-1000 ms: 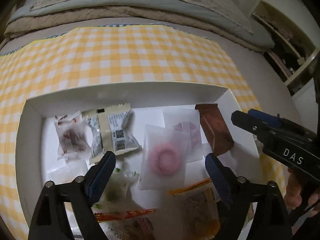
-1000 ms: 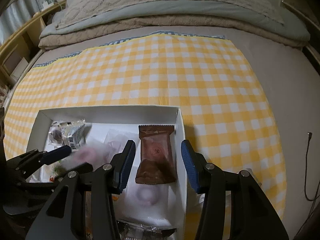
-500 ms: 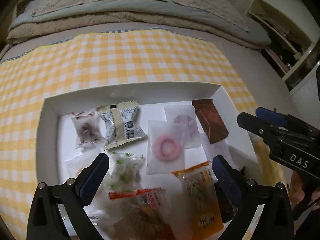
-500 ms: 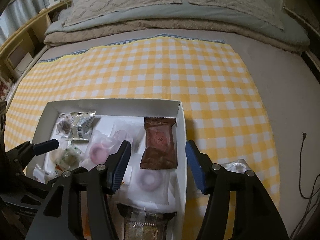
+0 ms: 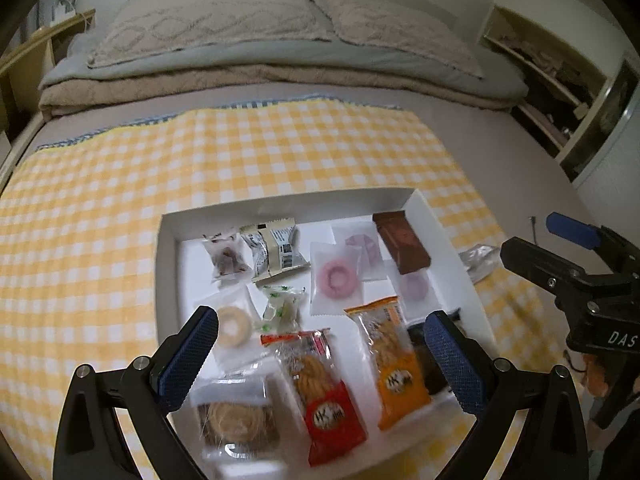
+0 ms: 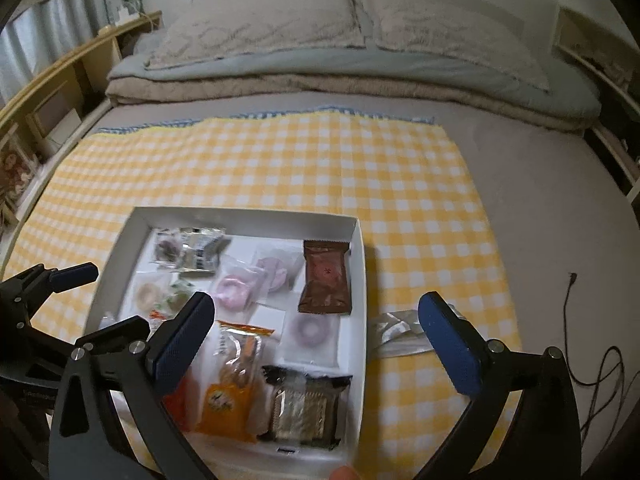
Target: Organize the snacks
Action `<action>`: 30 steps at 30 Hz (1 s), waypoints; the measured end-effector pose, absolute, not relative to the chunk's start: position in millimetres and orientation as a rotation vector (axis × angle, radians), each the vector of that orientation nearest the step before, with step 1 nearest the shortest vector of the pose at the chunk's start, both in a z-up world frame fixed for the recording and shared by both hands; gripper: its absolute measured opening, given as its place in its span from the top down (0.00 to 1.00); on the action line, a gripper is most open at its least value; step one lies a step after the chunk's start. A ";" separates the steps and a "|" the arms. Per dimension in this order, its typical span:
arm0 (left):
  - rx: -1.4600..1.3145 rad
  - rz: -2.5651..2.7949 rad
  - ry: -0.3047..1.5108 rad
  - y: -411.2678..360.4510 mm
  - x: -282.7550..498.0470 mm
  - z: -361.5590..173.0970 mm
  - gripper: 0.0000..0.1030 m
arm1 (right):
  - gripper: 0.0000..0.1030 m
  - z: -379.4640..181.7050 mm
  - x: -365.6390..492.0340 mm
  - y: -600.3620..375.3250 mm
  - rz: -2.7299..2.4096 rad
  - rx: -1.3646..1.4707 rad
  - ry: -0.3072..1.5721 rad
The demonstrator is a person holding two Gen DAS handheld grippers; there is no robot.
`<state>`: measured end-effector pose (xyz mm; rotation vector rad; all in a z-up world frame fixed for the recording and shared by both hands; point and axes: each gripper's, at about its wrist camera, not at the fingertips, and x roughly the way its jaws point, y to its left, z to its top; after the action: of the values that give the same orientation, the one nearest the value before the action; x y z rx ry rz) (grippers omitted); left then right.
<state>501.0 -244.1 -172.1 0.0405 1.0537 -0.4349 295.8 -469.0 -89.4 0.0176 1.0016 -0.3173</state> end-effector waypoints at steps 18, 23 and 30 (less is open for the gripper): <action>0.038 -0.416 0.894 -163.2 374.7 -52.1 0.00 | 0.00 -15.9 220.8 -405.0 -0.333 0.036 0.903; 0.022 -0.400 0.851 -134.9 335.9 -33.6 0.00 | 0.00 -4.4 193.2 -382.4 -0.324 0.028 0.860; 0.059 -0.365 0.784 -111.9 282.0 -19.4 0.00 | 0.00 4.2 155.9 -348.8 -0.311 0.000 0.794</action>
<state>282.0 -111.9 -19.4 0.0588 0.7843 -0.3648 155.9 -348.8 4.2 0.0004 0.7942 -0.3112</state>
